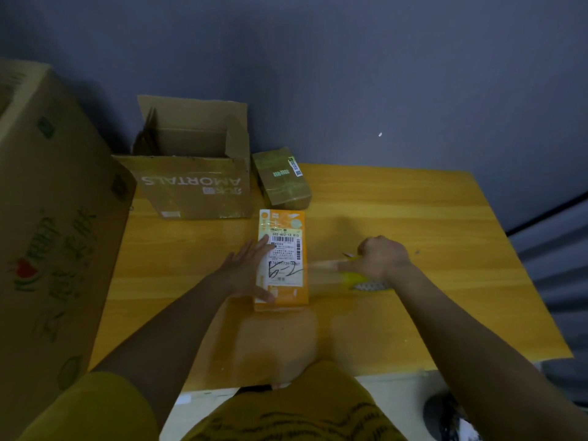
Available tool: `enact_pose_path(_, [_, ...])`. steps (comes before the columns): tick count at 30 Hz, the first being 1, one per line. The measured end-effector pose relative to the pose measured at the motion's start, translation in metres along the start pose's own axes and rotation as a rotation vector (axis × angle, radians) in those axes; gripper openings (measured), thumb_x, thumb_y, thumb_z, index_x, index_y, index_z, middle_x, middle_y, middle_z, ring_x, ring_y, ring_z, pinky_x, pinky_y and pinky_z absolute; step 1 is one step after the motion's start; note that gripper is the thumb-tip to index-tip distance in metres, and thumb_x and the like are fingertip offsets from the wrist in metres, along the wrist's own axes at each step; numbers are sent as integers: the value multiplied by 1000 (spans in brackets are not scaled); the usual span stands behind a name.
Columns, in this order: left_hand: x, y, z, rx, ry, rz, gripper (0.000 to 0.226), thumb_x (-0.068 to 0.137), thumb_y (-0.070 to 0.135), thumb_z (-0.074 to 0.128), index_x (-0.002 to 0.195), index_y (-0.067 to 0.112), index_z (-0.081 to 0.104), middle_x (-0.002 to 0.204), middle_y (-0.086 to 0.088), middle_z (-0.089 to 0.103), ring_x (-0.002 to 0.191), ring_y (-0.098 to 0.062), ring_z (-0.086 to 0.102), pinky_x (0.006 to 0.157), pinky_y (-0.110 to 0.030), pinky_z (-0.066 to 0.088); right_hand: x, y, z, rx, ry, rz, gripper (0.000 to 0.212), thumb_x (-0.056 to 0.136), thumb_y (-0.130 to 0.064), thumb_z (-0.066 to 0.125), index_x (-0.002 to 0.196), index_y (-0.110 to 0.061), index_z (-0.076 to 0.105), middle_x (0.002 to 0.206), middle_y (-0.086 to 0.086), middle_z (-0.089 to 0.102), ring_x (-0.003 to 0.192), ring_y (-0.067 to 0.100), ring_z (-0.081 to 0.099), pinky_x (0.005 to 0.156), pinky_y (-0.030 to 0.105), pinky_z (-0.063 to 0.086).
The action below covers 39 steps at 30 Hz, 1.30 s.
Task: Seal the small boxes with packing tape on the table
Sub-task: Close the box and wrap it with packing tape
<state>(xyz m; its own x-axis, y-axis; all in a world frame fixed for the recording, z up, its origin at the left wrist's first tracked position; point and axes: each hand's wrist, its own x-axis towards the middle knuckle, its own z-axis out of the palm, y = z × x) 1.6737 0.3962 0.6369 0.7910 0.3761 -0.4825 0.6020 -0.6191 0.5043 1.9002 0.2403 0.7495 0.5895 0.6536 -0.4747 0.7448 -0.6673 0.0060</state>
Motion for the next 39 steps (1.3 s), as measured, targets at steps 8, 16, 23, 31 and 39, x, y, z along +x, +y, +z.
enact_pose_path(8, [1, 1, 0, -32, -19, 11, 129, 62, 55, 82, 152, 30, -7, 155, 16, -26, 147, -20, -15, 118, -51, 13, 12, 5, 28, -88, 12, -26, 74, 72, -84, 49, 93, -14, 62, 106, 8, 65, 101, 26, 62, 71, 30, 42])
enact_pose_path(16, [2, -1, 4, -52, -8, 16, 130, 61, 53, 83, 152, 30, -7, 156, 15, -25, 147, -21, -14, 118, -50, 11, 23, -1, 42, -136, 19, 1, 82, 73, -83, 51, 112, -12, 62, 116, 8, 63, 108, 25, 62, 74, 30, 43])
enact_pose_path(23, [2, -1, 4, -31, -29, 2, 130, 60, 60, 81, 152, 29, -6, 157, 14, -23, 147, -23, -12, 118, -50, 11, 27, -13, 53, -241, 24, -31, 72, 82, -75, 48, 121, -16, 59, 122, 4, 62, 115, 21, 59, 89, 32, 44])
enact_pose_path(31, [-9, 23, 32, 91, 338, -107, 71, 92, 64, -1, 152, 29, 16, 161, 12, -3, 148, -18, -9, 115, -54, -7, 31, -30, 68, -288, -27, -71, 63, 90, -67, 42, 122, -16, 58, 122, 4, 61, 117, 23, 56, 100, 40, 34])
enact_pose_path(39, [11, 61, 47, 348, 517, -207, 61, 91, 30, 33, 148, 6, 31, 156, -17, 23, 145, -36, 18, 116, -52, 11, 35, -26, 67, -253, -38, -86, 59, 90, -67, 42, 114, -16, 61, 110, 3, 64, 107, 21, 61, 89, 34, 39])
